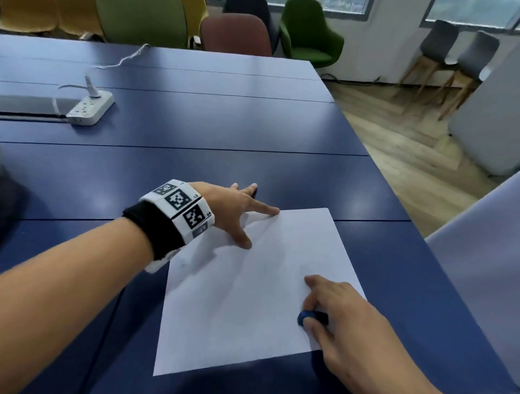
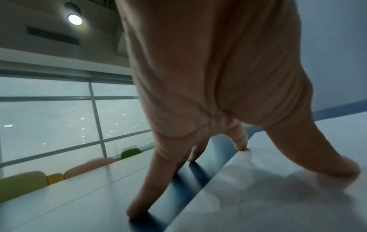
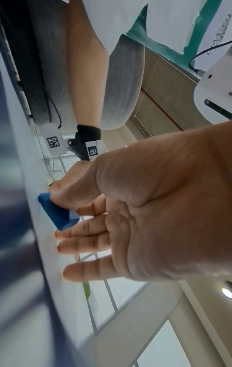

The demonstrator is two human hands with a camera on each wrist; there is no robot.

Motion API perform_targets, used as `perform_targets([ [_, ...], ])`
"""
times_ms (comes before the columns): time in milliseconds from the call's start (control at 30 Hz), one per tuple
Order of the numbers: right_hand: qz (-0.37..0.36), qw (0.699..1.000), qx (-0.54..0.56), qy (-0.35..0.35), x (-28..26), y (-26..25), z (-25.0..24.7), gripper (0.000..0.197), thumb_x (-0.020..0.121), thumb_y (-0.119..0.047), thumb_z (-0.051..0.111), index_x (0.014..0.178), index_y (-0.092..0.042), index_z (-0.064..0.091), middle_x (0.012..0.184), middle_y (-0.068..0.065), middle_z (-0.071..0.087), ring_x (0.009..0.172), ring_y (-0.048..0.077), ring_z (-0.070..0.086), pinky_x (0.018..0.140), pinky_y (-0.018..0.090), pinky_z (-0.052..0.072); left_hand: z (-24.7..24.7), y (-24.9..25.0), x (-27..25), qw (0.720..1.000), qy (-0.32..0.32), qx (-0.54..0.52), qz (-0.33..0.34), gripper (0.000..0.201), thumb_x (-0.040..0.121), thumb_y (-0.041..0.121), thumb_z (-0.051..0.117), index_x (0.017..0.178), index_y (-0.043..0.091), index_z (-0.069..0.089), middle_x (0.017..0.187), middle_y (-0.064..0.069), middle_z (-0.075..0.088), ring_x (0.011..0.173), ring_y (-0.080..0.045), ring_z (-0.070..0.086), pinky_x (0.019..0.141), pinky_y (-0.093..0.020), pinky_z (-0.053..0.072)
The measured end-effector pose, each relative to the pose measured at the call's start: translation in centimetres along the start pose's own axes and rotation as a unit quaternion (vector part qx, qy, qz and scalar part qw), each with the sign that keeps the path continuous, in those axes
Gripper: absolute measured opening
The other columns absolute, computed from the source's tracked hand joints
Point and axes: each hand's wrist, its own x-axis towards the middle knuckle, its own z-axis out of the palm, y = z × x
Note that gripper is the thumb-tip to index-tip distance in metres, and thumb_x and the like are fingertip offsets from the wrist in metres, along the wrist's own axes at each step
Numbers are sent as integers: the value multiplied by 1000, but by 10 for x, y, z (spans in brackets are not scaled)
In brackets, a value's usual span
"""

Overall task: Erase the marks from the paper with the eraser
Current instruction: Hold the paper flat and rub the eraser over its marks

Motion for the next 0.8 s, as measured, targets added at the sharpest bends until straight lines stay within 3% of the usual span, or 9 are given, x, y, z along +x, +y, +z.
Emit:
perform_targets([
  [67,1,999,38,-6,5,3,-11,8,87,-40,57,94,-36,56,118,-34,48,113,-5,42,87,19,40,3,0,1,1000,2,2,4,89,79,57,69,139,69,6,162,5,-14,150,-28,-5,112,-59,23],
  [133,-11,997,75,34,17,7,-27,6,82,-38,66,84,-38,60,94,-21,59,95,-1,51,78,18,45,3,0,2,1000,2,5,8,89,80,56,69,139,69,4,162,5,-14,150,-28,-6,111,-60,26],
  [233,-3,987,124,107,54,15,-52,13,79,-25,73,73,-31,64,70,-8,61,66,5,58,58,15,46,2,0,3,1000,-4,10,10,90,80,57,68,139,69,2,162,5,-16,149,-28,-7,110,-60,28],
  [300,18,985,150,76,84,17,-62,9,81,-22,72,77,-24,65,68,-5,64,55,9,63,57,24,53,2,0,2,1000,-8,14,9,91,79,59,69,139,69,1,161,6,-18,149,-28,-7,110,-59,29],
  [500,-14,992,126,12,144,11,-50,10,85,-19,69,89,-13,62,64,2,66,53,24,67,51,34,56,3,1,3,999,-15,28,2,97,76,63,69,138,70,-5,161,6,-21,149,-27,-8,107,-59,32],
  [567,-18,992,124,16,153,10,-49,8,84,-19,70,85,-13,65,59,2,65,50,25,64,46,27,53,3,2,3,999,-14,32,3,97,76,62,68,137,70,-6,161,5,-20,149,-28,-8,106,-59,34],
  [667,-27,991,131,11,153,12,-40,5,83,-17,69,80,-13,67,49,-5,61,43,16,57,44,17,43,3,2,2,999,-13,31,5,97,77,61,69,138,69,-5,161,4,-20,149,-31,-7,106,-60,34],
  [733,-42,993,115,-5,147,10,-34,4,82,-20,68,79,-18,68,45,-12,59,41,5,52,54,18,39,3,2,2,999,-13,30,8,98,77,60,70,139,68,-5,161,3,-20,149,-32,-7,105,-61,34],
  [800,-47,993,103,-18,148,8,-36,3,81,-21,69,79,-19,70,44,-14,58,41,3,51,54,17,37,4,1,2,999,-13,33,8,98,77,60,70,139,68,-6,161,2,-21,149,-33,-8,105,-61,35],
])
